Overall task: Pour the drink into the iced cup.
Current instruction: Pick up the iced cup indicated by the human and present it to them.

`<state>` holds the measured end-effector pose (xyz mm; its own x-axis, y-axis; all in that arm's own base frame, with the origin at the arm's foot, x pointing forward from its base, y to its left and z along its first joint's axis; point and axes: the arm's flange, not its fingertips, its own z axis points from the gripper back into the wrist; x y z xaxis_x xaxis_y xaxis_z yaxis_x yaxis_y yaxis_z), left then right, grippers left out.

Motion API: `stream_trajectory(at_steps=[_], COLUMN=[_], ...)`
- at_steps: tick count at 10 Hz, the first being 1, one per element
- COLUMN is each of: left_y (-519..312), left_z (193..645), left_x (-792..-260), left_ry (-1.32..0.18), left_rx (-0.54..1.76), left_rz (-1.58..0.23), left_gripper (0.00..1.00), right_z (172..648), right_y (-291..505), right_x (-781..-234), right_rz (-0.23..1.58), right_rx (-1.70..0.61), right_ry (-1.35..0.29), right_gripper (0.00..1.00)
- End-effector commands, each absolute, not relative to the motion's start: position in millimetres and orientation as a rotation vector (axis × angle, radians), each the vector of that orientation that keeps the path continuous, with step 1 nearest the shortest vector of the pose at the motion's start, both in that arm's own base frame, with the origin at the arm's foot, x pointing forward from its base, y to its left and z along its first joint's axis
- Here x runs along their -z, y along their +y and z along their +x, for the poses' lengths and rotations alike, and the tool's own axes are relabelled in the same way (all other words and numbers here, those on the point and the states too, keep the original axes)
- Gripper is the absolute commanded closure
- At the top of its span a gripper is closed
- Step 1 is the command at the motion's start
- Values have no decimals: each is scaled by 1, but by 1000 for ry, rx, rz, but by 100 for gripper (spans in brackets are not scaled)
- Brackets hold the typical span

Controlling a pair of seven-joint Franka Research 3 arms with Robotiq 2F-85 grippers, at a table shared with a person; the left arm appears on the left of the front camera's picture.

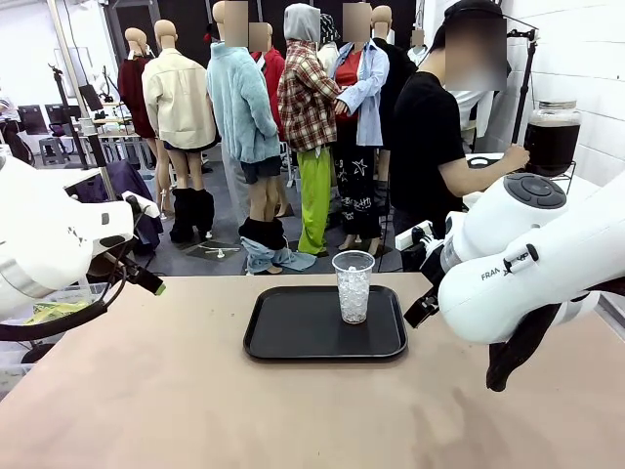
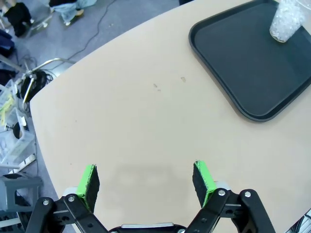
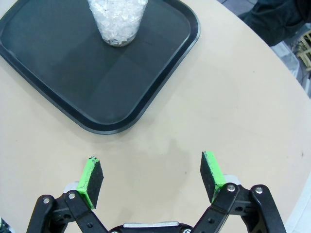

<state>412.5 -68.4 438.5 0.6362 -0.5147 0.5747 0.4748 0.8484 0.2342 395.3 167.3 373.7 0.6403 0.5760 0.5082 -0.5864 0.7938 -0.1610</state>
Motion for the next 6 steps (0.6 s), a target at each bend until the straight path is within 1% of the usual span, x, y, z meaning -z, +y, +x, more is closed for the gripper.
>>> stream_trajectory(at_steps=[1, 6], left_y=[-63, -63], left_z=[412, 412], left_x=[-446, -446], left_ry=[-663, -663], left_rx=[566, 566], left_rz=[89, 89], left_gripper=[0, 0], right_z=[395, 395], right_y=[168, 168], right_x=[-373, -373], right_rz=[20, 20], right_rx=[-663, -663], right_ry=[-572, -572], right_gripper=[0, 0])
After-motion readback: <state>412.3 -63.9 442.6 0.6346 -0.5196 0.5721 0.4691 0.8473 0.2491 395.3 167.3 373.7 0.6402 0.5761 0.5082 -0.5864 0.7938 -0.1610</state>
